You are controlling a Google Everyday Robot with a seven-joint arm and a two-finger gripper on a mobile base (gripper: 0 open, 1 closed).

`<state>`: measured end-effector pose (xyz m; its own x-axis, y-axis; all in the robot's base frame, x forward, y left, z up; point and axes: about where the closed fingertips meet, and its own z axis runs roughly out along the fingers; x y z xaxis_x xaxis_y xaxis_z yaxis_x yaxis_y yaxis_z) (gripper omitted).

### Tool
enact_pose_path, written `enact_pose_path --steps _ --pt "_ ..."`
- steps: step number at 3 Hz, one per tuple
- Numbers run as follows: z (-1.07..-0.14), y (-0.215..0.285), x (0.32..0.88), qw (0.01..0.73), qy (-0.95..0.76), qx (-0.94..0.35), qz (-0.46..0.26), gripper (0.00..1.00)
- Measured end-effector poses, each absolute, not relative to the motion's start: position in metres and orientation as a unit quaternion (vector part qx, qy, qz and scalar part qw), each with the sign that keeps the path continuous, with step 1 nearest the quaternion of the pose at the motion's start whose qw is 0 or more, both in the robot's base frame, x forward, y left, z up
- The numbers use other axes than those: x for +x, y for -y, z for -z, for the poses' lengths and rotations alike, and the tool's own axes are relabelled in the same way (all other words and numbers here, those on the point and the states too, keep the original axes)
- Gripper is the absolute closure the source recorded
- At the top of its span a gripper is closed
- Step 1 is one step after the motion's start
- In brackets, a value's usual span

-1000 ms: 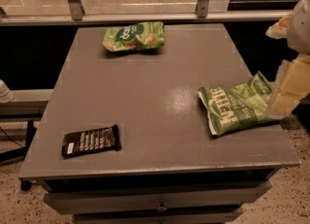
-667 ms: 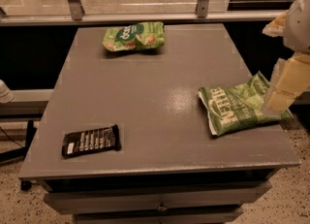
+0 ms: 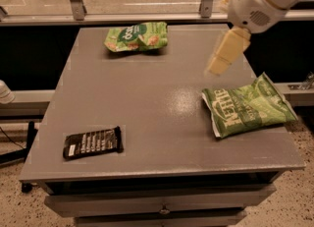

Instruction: Move green rice chip bag near rxbar chocolate

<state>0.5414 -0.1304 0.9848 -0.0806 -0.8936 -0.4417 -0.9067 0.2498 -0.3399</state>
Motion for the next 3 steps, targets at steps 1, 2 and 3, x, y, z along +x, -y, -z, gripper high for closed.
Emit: enact_pose_path --steps 1,2,3 --pt "-0.974 0.094 0.605 0.338 -0.724 -0.600 -0.033 0.00" --pt "-0.953 0.071 0.667 0.378 -0.728 -0.569 -0.052 0.00" --pt "-0.938 0.050 0.724 0.407 -0.738 -0.534 -0.064 0.00"
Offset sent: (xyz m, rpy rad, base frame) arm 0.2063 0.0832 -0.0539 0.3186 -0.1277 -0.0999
